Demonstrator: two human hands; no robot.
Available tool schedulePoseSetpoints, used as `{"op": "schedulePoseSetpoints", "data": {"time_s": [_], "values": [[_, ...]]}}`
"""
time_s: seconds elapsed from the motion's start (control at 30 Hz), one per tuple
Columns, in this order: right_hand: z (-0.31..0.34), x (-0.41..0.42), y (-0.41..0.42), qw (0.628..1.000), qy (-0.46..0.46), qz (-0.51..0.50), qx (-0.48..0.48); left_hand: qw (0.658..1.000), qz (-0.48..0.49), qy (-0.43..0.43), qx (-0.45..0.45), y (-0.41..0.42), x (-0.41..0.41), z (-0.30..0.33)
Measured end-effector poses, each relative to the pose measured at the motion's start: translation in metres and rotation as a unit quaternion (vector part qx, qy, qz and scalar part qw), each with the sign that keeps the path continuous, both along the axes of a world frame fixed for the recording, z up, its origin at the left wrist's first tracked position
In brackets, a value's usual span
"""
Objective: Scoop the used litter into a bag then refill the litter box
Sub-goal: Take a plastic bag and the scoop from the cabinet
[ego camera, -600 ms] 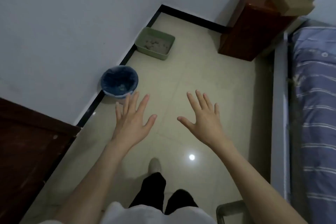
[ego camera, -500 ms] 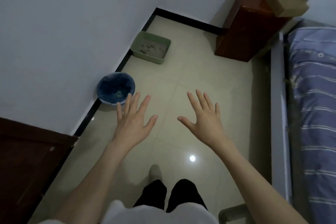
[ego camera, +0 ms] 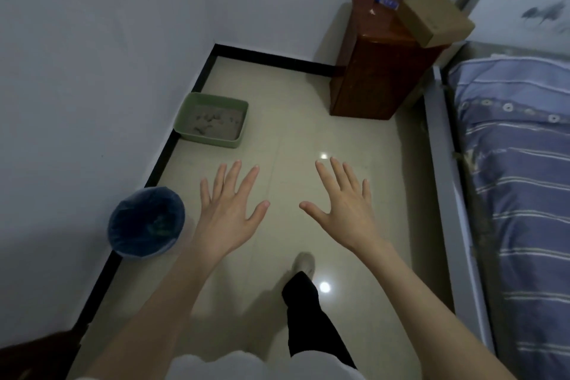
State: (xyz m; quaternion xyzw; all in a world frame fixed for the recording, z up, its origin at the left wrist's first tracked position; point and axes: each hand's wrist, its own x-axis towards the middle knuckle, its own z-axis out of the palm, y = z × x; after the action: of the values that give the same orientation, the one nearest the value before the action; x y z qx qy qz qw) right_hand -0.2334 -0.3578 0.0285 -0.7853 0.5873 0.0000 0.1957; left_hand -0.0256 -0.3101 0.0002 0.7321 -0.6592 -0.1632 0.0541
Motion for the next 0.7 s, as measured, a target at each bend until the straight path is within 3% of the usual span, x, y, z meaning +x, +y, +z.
{"op": "schedulePoseSetpoints", "data": {"time_s": [0.47,0.7], "values": [[0.001,-0.088,-0.258,0.999,-0.004,-0.031,-0.010,0.998,-0.049,0.002,-0.046,-0.279,-0.095,0.008],[-0.018,-0.097,-0.381,0.999,0.017,-0.048,0.003,0.997,-0.073,-0.009,0.008,-0.409,-0.104,-0.009]]}}
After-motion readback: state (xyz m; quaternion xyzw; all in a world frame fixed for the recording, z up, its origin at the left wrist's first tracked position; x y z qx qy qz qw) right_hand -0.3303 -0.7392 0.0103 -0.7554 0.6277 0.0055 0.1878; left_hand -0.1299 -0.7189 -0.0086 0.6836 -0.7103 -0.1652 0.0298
